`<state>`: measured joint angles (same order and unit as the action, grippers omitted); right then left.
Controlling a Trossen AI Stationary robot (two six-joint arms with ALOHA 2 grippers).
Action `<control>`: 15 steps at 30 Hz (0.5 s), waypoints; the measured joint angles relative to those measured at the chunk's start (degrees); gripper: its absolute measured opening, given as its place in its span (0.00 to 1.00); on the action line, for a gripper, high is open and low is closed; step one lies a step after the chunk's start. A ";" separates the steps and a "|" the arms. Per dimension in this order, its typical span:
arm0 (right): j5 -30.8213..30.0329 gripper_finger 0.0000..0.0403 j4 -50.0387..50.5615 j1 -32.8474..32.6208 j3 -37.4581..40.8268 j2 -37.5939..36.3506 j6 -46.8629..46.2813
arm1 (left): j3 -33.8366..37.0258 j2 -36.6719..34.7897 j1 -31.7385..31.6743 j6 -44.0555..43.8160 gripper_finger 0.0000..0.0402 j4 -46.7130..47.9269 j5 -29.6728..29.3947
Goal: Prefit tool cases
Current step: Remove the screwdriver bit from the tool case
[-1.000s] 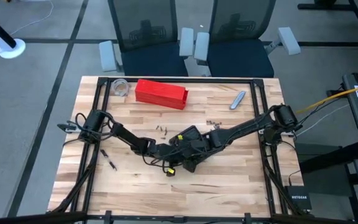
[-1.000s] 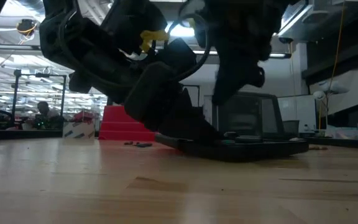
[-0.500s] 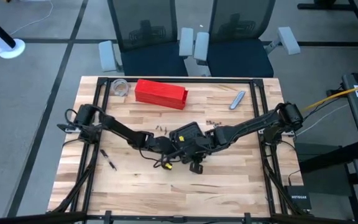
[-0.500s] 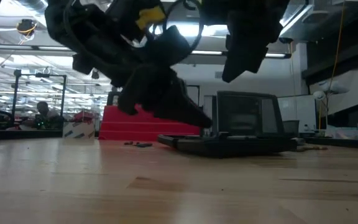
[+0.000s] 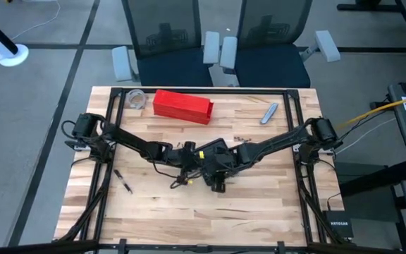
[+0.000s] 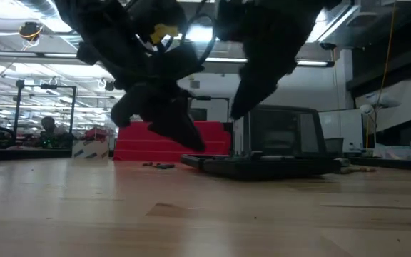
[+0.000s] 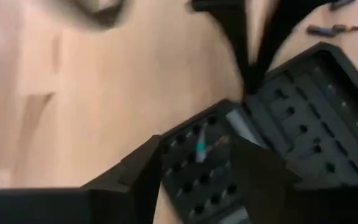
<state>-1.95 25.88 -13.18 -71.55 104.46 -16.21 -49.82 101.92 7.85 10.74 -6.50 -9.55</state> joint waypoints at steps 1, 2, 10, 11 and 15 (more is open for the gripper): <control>-0.60 0.46 -0.86 0.38 0.00 0.59 0.08 | 0.00 0.07 0.11 -1.11 0.00 0.49 0.00; -1.12 0.45 -1.25 0.62 0.00 1.32 0.14 | 0.02 0.07 0.38 -1.84 0.00 0.73 0.02; -0.08 0.34 7.06 1.69 0.02 2.01 0.18 | -0.02 0.07 2.02 -4.90 0.00 -0.63 -0.30; 0.36 0.32 7.68 1.72 0.02 1.55 0.68 | 0.00 0.07 2.04 -4.87 0.00 -0.84 -0.50; 2.63 0.27 7.14 1.63 -0.11 0.69 4.18 | -0.04 0.80 1.80 -4.79 0.00 -5.72 -0.77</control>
<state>0.68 33.02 -11.55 -71.66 105.15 -12.03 -49.87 102.72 9.65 5.94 -12.22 -10.32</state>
